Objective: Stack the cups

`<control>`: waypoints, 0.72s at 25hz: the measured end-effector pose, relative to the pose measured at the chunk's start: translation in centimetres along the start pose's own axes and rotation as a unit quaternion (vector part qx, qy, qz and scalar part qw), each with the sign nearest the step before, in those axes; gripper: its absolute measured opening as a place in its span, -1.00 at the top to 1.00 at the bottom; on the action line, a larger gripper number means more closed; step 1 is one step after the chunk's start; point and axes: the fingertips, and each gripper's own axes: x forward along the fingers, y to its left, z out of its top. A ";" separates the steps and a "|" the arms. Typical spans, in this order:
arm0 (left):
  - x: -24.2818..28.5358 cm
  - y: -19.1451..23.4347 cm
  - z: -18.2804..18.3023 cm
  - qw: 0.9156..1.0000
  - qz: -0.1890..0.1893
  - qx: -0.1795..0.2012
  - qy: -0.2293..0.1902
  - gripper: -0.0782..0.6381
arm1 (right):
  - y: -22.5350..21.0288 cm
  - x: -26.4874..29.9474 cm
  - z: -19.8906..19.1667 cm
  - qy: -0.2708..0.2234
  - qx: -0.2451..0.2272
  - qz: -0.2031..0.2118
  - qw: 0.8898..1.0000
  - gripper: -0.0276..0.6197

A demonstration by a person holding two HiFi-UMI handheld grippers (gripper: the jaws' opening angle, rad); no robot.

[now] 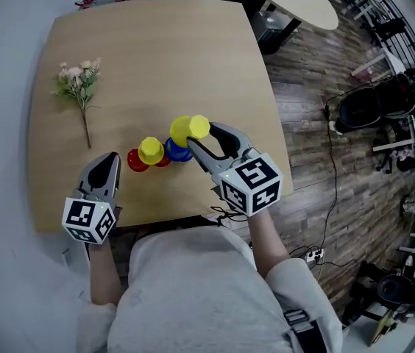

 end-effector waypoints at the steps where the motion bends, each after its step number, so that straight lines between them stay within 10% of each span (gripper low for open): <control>1: -0.1 0.1 0.0 1.000 -0.001 -0.001 -0.001 0.75 | 0.6 0.3 0.0 0.005 -0.004 0.004 1.000 0.25; 18: -1.6 3.1 -0.5 1.000 -0.014 -0.010 0.002 0.75 | 4.8 4.6 -2.5 0.107 -0.044 0.008 0.993 0.25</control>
